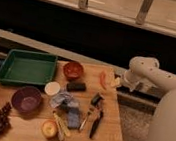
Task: Place grapes in tray
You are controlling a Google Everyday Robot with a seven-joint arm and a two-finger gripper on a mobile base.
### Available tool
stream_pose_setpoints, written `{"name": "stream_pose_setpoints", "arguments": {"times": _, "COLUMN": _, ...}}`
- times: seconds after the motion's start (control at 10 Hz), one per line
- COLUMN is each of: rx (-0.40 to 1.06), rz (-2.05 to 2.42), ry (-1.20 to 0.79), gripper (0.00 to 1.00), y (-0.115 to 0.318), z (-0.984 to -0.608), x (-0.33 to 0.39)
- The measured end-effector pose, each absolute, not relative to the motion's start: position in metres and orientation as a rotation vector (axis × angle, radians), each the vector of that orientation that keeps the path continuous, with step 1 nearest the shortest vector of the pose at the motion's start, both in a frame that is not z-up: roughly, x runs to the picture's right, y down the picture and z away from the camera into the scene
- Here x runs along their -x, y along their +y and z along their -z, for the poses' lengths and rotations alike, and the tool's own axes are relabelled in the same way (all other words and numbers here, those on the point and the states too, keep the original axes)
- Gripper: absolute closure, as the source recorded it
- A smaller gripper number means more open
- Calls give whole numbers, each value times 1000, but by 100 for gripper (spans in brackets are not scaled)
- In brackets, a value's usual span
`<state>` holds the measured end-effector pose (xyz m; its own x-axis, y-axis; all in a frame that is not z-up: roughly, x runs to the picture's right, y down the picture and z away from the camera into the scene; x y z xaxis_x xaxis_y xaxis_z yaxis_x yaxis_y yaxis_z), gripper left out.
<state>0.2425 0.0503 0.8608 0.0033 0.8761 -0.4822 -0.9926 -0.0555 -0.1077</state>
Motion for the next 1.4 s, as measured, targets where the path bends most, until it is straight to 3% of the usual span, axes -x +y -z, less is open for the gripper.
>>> {"name": "stream_pose_setpoints", "arguments": {"times": 1.4, "rx": 451, "rz": -1475, "ry": 286, "gripper": 23, "y": 39, "z": -854, "x": -230}}
